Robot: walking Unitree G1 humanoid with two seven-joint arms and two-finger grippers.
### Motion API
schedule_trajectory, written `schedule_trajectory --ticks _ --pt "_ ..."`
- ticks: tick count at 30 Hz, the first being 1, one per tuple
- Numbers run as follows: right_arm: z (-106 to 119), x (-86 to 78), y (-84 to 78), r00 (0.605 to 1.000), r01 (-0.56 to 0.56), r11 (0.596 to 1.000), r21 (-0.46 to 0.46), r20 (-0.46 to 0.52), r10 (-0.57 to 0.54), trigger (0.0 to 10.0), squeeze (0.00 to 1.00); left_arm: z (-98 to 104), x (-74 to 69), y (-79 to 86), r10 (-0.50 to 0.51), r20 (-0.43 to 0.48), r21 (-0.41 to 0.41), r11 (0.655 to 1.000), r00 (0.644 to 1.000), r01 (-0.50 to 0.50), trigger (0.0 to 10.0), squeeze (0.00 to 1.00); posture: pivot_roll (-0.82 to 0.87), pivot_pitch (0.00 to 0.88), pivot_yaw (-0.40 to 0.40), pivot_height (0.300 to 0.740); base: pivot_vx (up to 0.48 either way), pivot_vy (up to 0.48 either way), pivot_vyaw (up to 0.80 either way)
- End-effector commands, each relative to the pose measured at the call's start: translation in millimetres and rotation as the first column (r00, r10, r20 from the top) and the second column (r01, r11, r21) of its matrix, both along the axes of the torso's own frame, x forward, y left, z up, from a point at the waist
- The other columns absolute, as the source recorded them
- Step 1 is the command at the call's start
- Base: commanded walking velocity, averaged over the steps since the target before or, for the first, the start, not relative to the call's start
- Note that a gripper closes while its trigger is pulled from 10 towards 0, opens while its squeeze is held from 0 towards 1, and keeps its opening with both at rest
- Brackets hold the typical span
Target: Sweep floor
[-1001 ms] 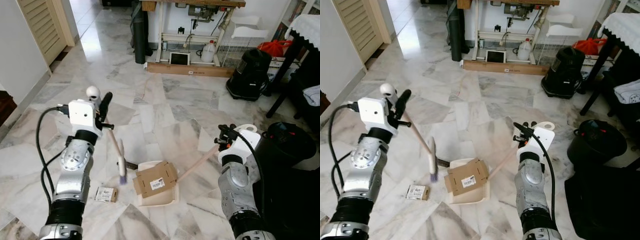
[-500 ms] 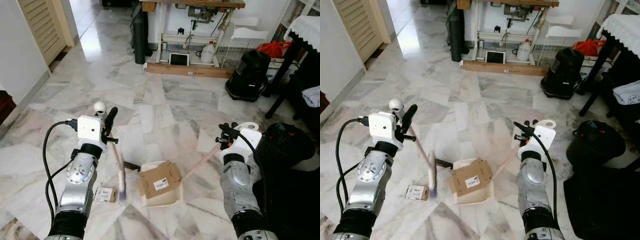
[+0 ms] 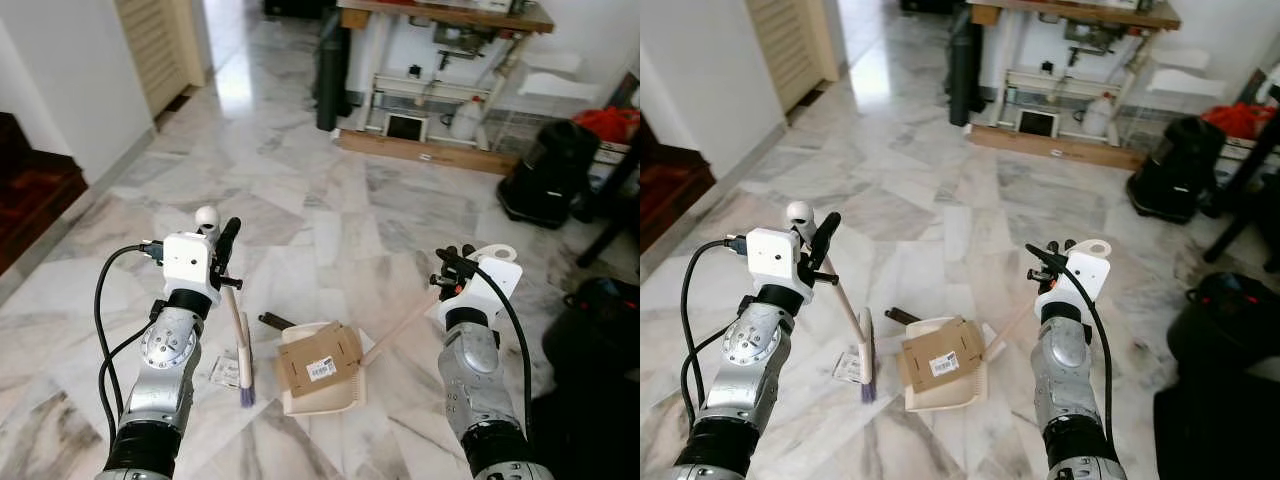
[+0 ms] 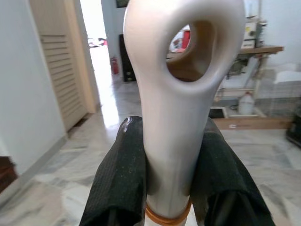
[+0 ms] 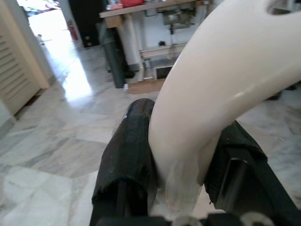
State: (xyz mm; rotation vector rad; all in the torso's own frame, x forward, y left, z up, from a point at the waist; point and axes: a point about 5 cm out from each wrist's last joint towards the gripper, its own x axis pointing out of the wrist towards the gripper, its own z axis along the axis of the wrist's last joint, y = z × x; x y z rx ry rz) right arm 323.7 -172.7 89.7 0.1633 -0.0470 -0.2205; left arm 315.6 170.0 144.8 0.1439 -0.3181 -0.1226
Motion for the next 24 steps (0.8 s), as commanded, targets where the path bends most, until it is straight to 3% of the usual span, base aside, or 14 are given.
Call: schedule_trajectory --ticks 1,18,24 --pt "17.8 4.7 -0.9 0.997 0.004 1.000 -0.006 0.076 -0.003 10.0 0.00 12.4 2.9 -4.6 -0.017 0.064 0.015 1.000 0.998 0.016 10.0 0.00 0.03 0.000 -0.053 0.740 0.000 0.000 0.56" --pt "17.8 6.3 2.6 0.997 -0.010 1.000 -0.005 0.071 0.010 10.0 0.00 13.6 3.5 -6.6 -0.020 0.069 0.032 0.999 0.997 0.018 10.0 0.00 0.04 0.000 -0.056 0.740 0.000 0.000 0.57" --pt "17.5 6.3 2.4 0.998 -0.009 1.000 -0.007 0.069 0.009 10.0 0.00 12.7 3.5 -6.7 -0.019 0.065 0.036 0.999 0.998 0.016 10.0 0.00 0.04 0.000 -0.056 0.740 0.000 0.000 0.00"
